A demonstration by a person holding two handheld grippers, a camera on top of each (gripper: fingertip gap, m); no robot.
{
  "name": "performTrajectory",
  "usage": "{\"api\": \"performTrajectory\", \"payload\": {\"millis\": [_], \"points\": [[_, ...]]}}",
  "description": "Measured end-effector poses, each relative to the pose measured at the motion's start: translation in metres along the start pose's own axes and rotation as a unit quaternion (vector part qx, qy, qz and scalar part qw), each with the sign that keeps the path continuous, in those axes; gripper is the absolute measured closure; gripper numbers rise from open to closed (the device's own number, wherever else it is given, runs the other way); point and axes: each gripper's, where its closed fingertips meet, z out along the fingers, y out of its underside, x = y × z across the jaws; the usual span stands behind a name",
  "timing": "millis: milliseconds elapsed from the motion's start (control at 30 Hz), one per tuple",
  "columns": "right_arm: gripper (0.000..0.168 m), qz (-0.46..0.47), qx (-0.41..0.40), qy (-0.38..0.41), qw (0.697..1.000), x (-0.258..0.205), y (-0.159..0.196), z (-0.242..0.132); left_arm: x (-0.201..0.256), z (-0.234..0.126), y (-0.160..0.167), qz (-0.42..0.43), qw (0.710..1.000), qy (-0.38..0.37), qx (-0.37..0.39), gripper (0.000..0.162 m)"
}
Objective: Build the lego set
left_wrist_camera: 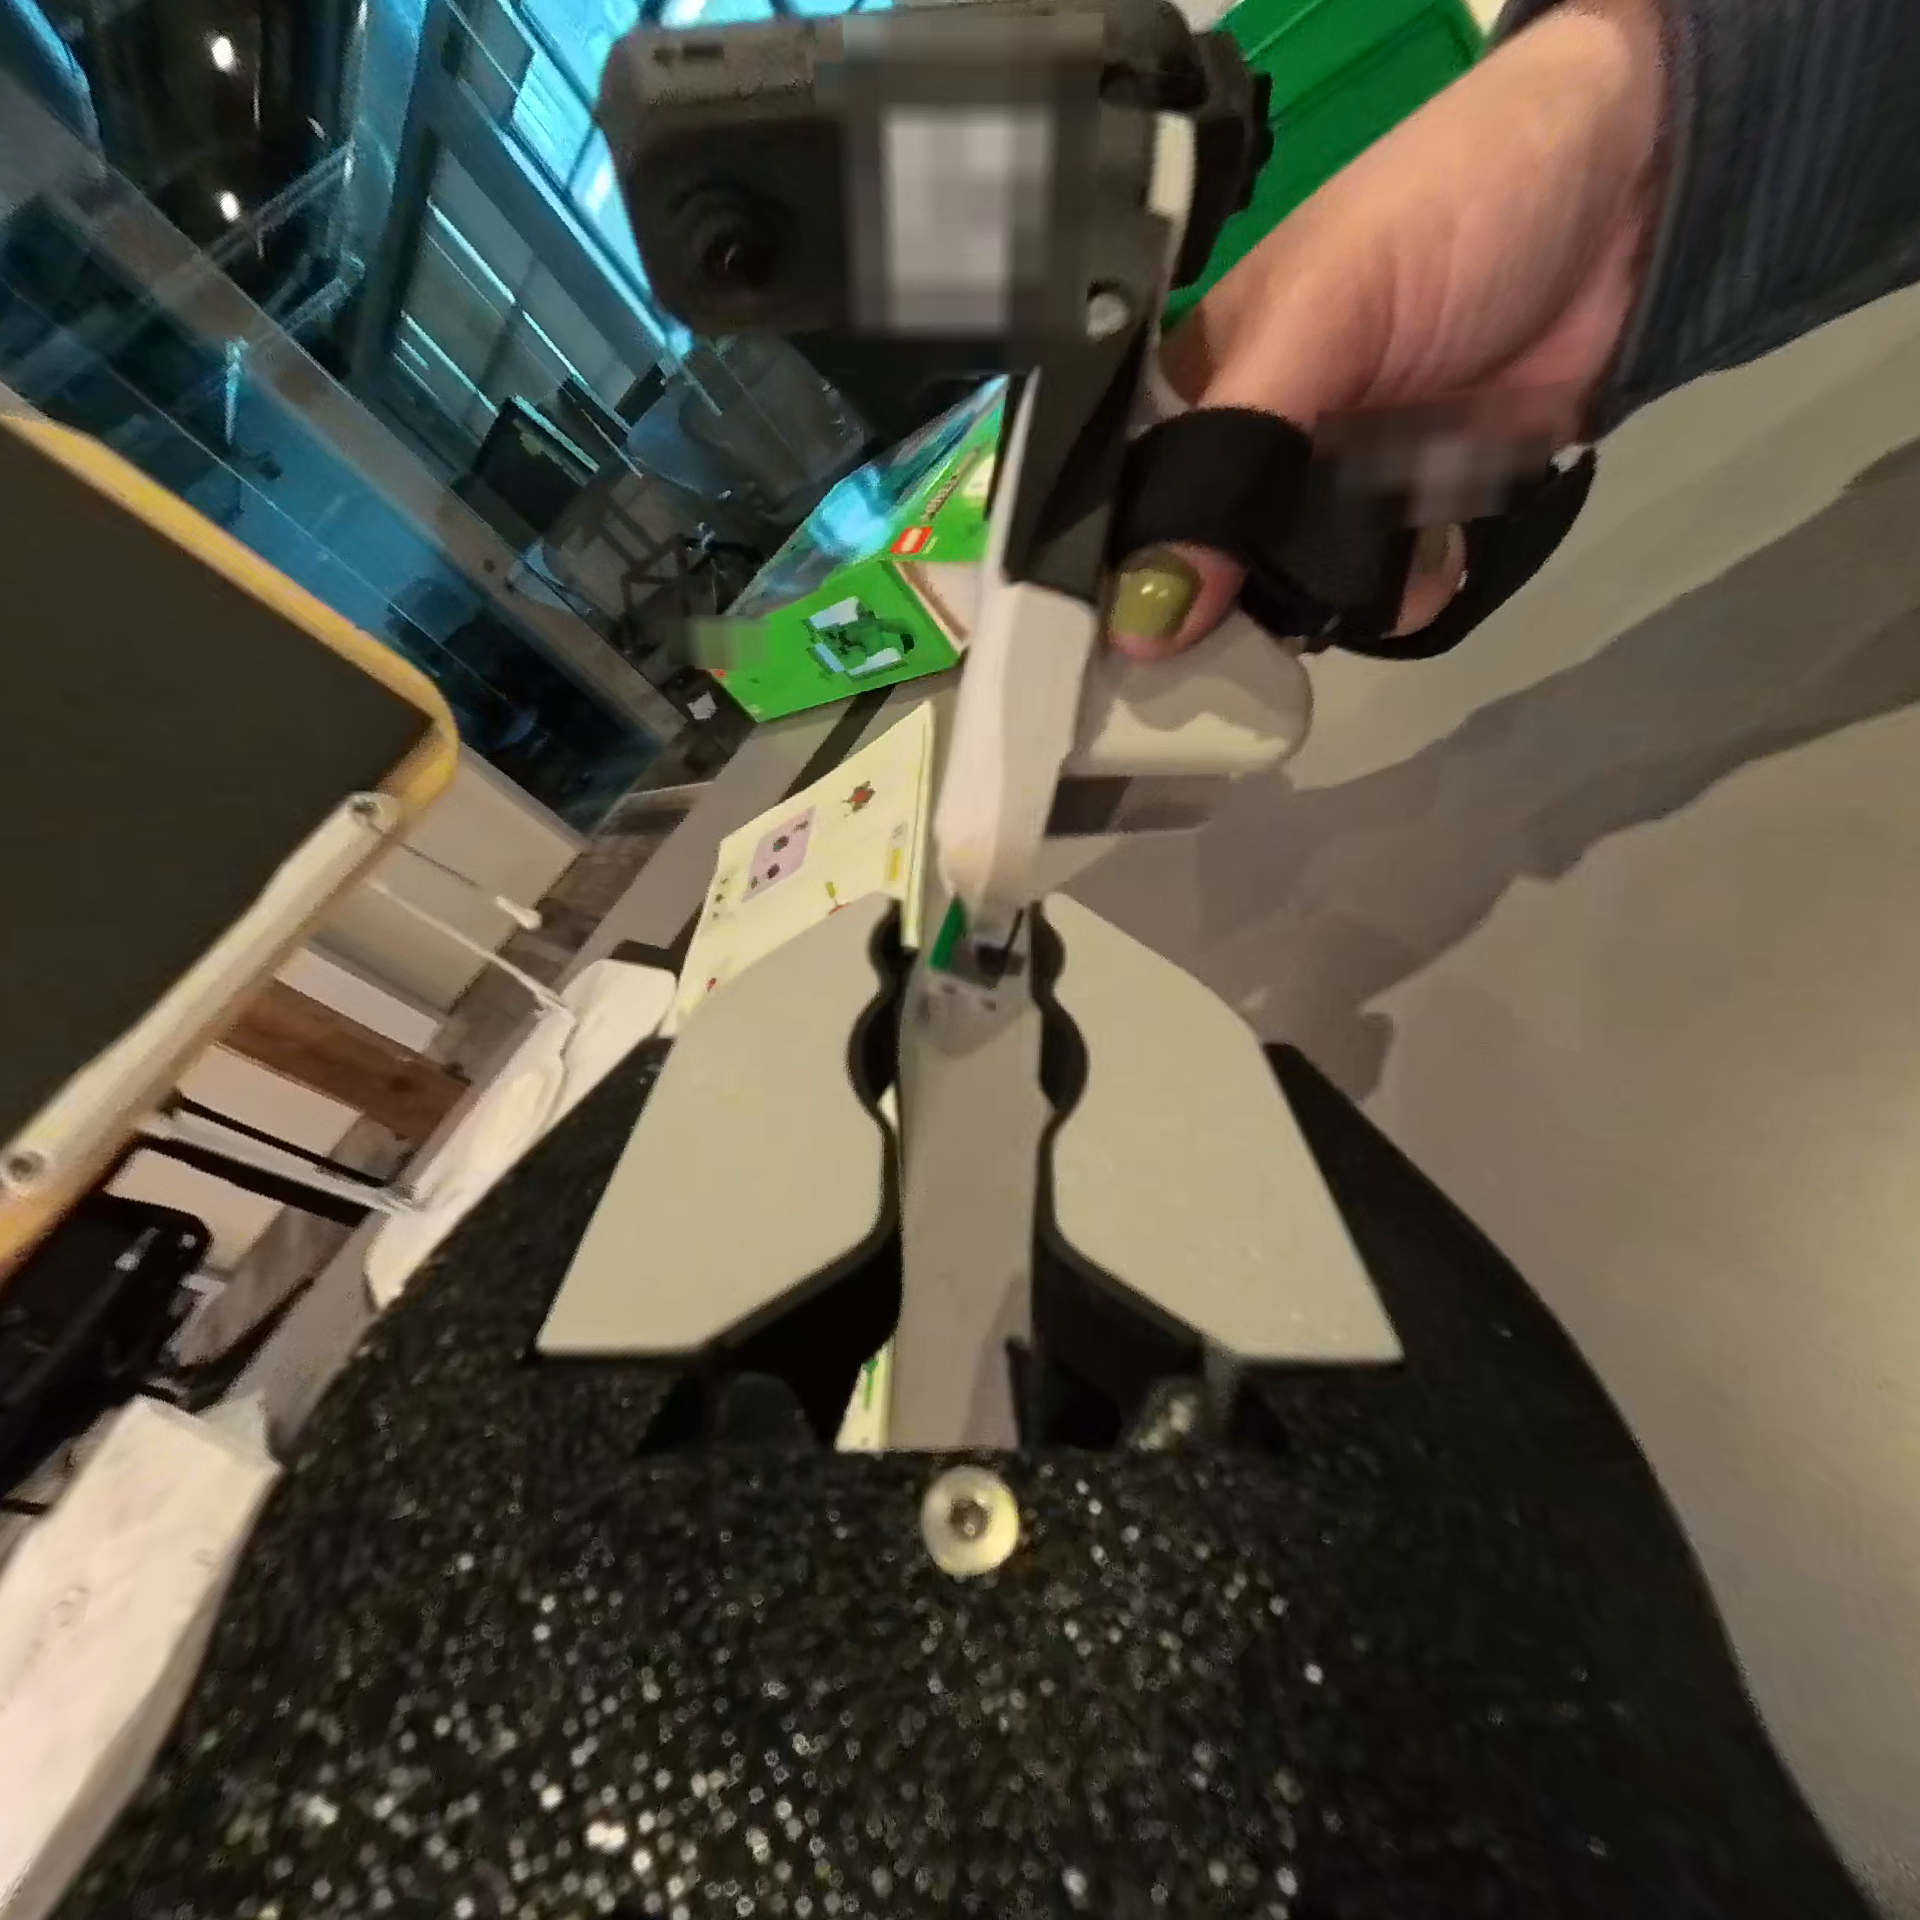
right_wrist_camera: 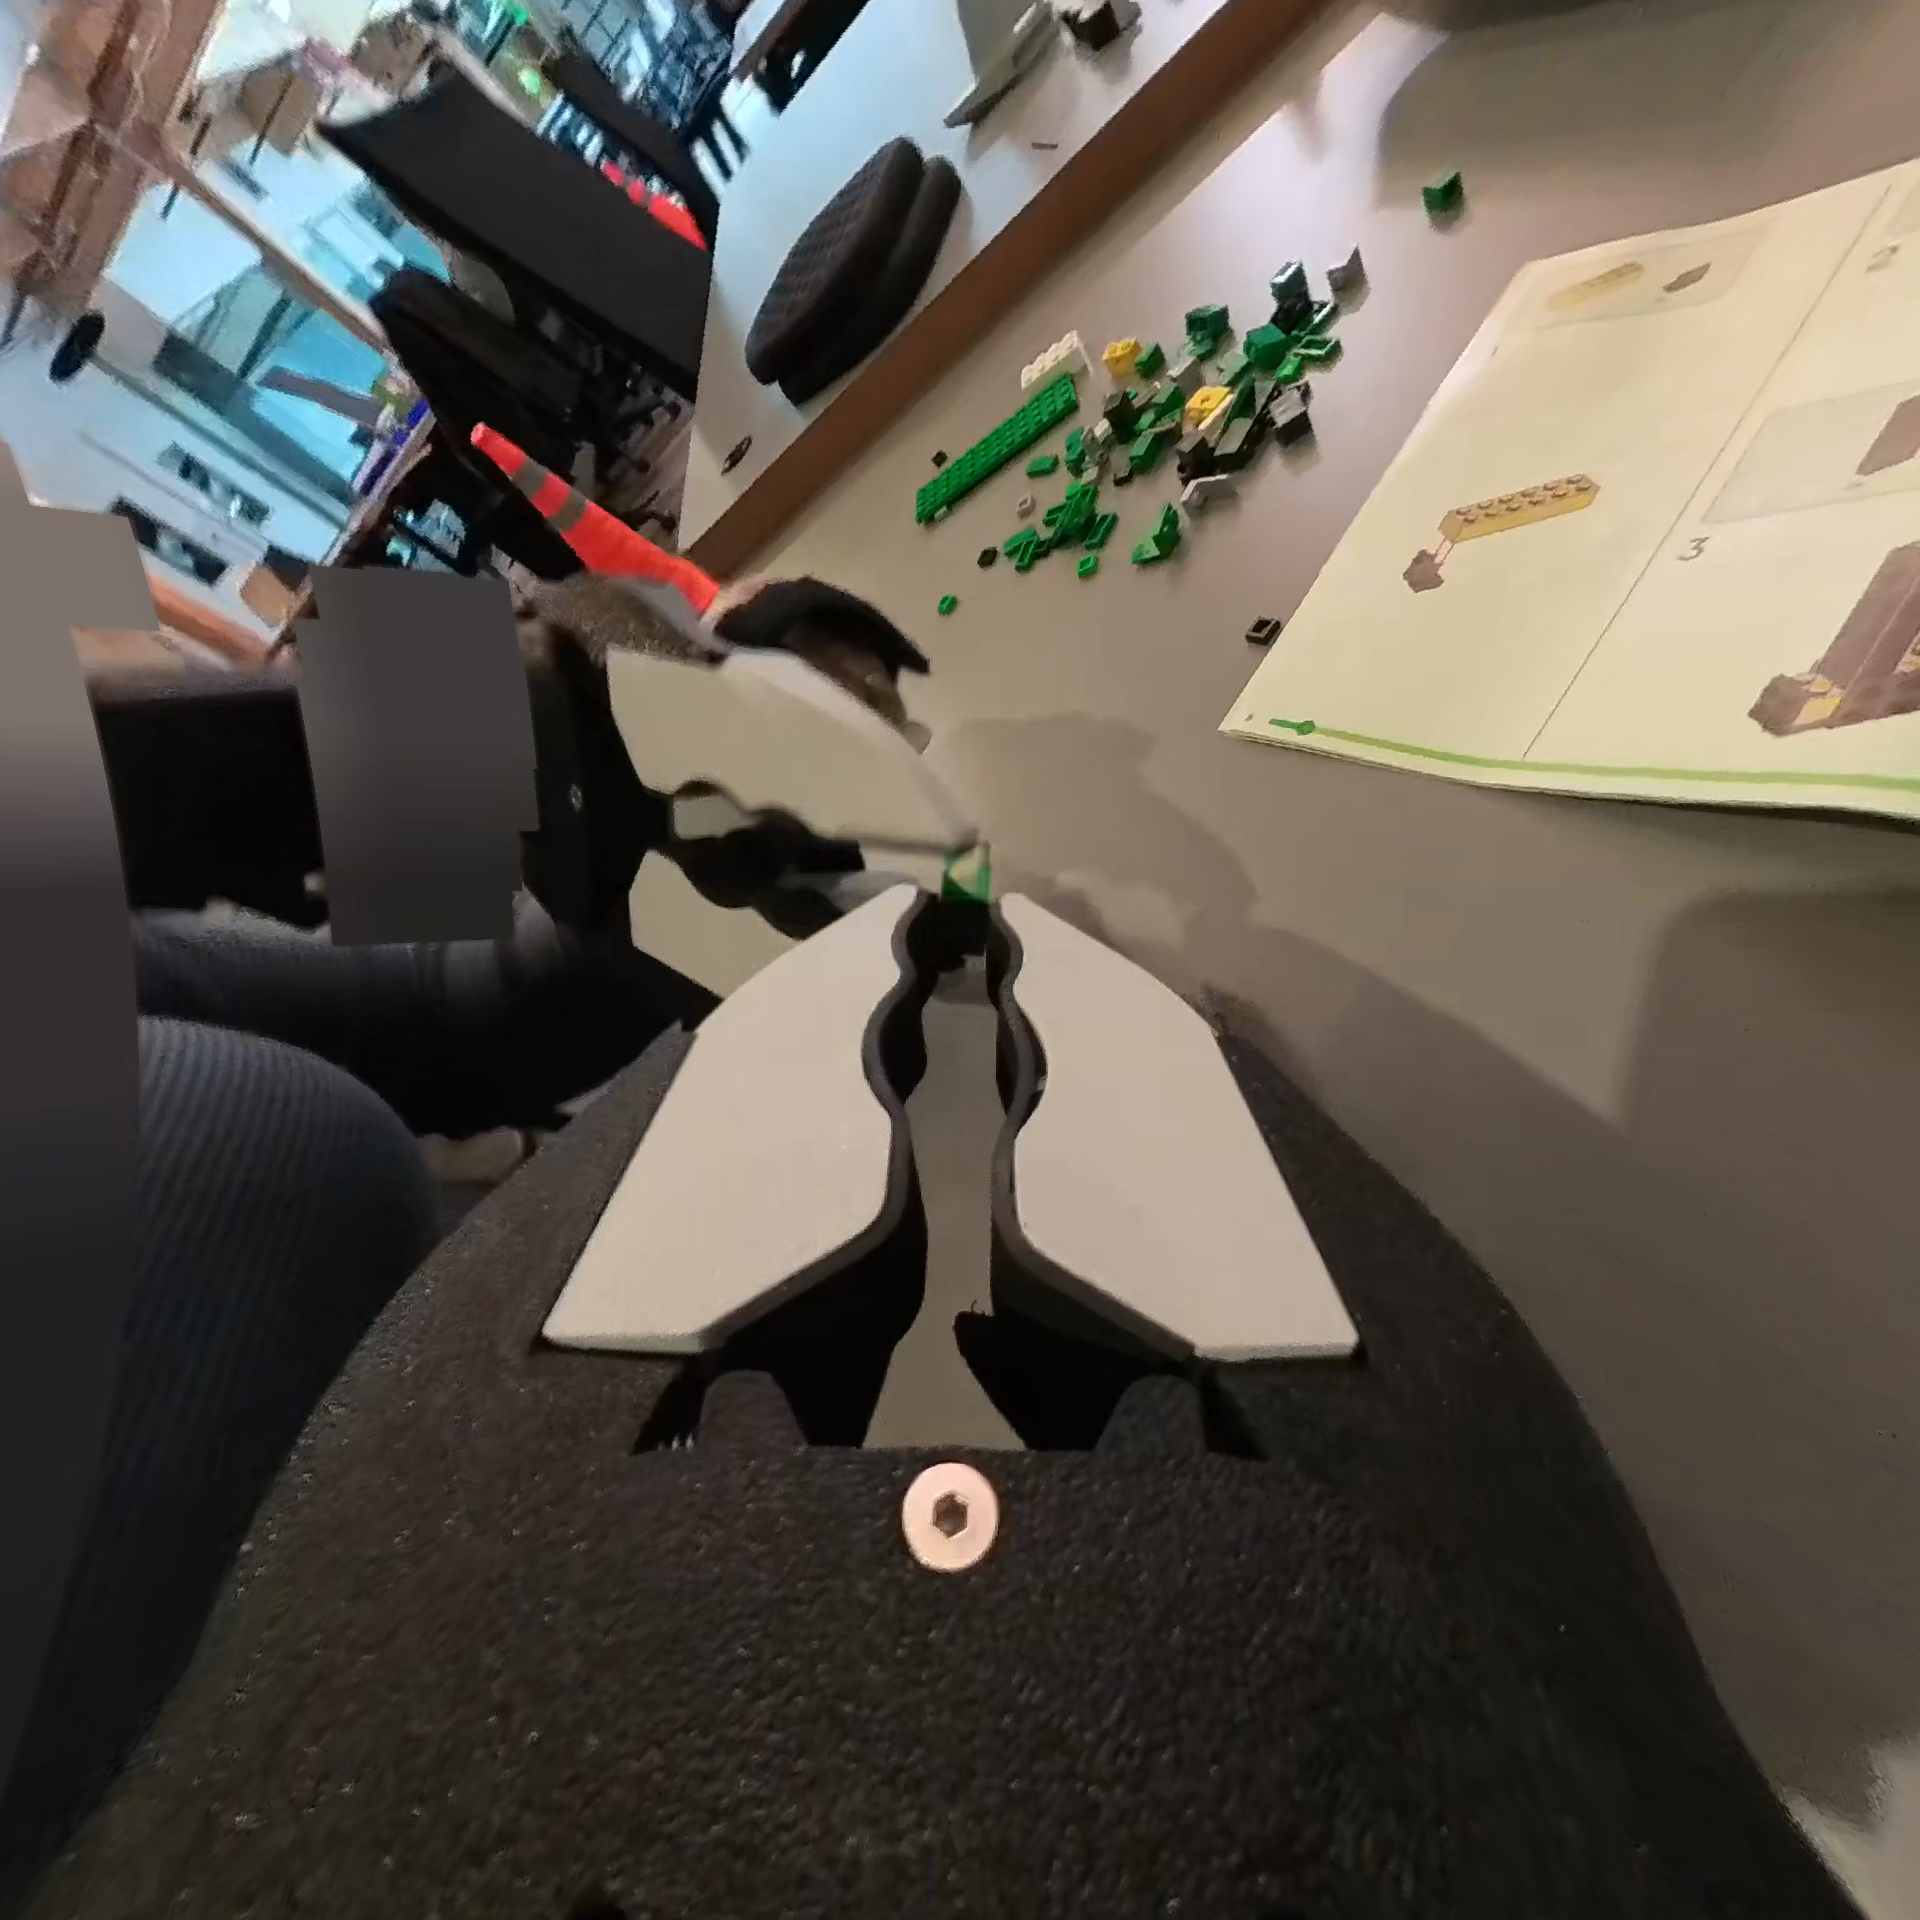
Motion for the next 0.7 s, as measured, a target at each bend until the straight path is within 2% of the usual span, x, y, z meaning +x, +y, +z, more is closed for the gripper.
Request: {"api": "performTrajectory", "payload": {"millis": [67, 133, 200, 333, 400, 533, 700], "points": [[0.160, -0.046, -0.030, -0.022, 0.998, 0.003, 0.004, -0.009, -0.003, 0.000, 0.004, -0.033, 0.999, 0.004, -0.008, 0.125], [0.160, -0.127, -0.087, -0.035, 0.987, 0.016, 0.015, -0.023, -0.006, -0.003, 0.008, -0.056, 0.998, 0.004, -0.005, 0.126], [0.160, -0.224, -0.152, -0.045, 0.962, 0.034, 0.029, -0.036, -0.005, -0.007, 0.011, -0.067, 0.998, 0.010, -0.006, 0.128], [0.160, -0.399, -0.212, -0.083, 0.888, 0.057, 0.043, -0.047, -0.010, -0.013, 0.026, -0.076, 0.996, -0.008, -0.050, 0.132], [0.160, -0.414, -0.244, -0.113, 0.870, 0.062, 0.055, -0.045, -0.020, -0.022, 0.036, -0.104, 0.991, -0.032, -0.076, 0.134], [0.160, -0.406, -0.266, -0.178, 0.856, 0.058, 0.071, -0.038, -0.034, -0.045, 0.038, -0.181, 0.980, -0.049, -0.065, 0.138], [0.160, -0.392, -0.289, -0.230, 0.842, 0.062, 0.081, -0.032, -0.044, -0.065, 0.036, -0.186, 0.977, -0.065, -0.081, 0.140]]}}
